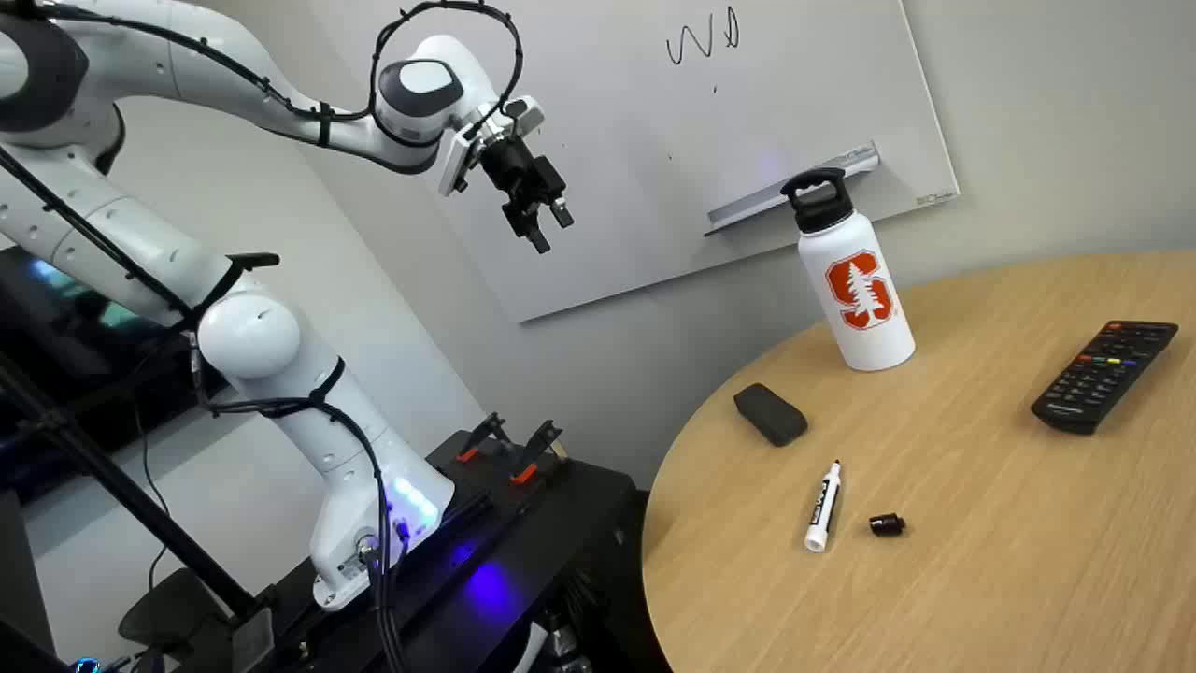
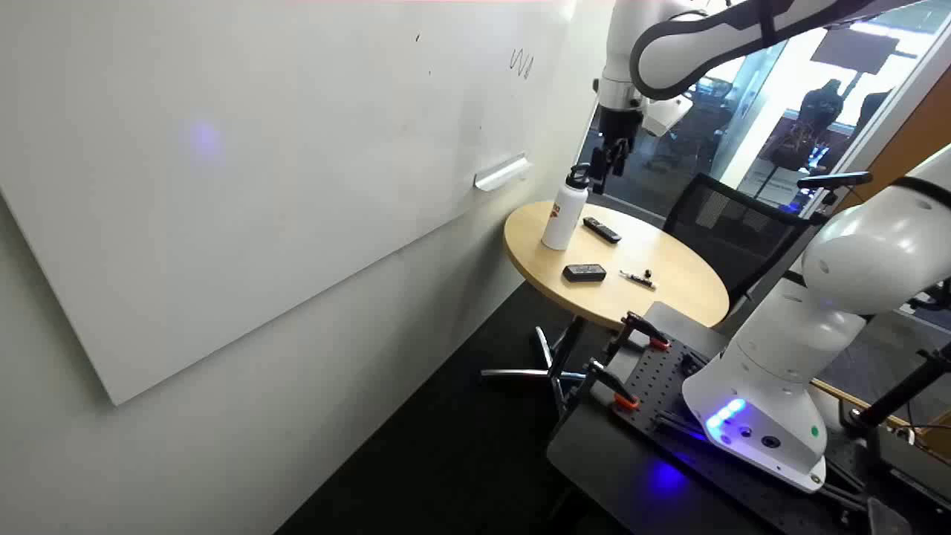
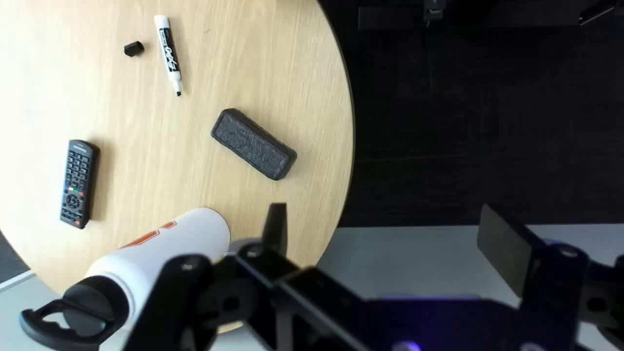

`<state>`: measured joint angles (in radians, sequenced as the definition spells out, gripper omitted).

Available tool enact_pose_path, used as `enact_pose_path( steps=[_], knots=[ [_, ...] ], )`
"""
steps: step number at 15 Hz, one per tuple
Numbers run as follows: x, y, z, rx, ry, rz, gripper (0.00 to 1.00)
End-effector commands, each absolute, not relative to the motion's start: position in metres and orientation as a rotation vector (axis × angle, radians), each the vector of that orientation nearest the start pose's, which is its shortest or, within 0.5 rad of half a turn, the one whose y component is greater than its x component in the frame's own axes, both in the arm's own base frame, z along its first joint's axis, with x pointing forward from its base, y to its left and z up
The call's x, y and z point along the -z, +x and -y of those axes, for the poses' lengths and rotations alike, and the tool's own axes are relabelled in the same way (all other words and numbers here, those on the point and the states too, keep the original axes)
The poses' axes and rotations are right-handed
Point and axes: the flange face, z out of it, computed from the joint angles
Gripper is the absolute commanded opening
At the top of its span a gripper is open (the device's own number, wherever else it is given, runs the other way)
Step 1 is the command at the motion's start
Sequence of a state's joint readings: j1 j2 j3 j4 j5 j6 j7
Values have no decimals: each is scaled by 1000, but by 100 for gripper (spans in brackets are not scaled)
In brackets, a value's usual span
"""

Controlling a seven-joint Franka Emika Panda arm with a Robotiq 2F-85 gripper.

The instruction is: Remove lid from the white flask and place it on the table

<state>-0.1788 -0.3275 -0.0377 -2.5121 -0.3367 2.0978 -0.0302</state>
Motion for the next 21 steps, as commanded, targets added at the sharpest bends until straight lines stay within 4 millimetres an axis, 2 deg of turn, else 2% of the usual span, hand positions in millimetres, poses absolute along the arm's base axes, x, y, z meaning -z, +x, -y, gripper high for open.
enact_pose_path(
  steps=[1,6,7,8,13,17,19,20,21],
  knots=[
    [-393,405,105,-202,-3394,-1,100],
    [-393,405,105,-202,-3394,-1,100],
    [-397,408,111,-160,-3402,-88,100],
    [-403,413,122,-75,-3400,-235,100],
    [-424,434,184,105,-3283,-635,100],
    [-430,445,241,214,-3133,-944,100],
    [-433,447,263,274,-3048,-1083,100],
    [-435,447,270,310,-3003,-1150,100],
    [-432,438,257,256,-3076,-1025,100]
  ],
)
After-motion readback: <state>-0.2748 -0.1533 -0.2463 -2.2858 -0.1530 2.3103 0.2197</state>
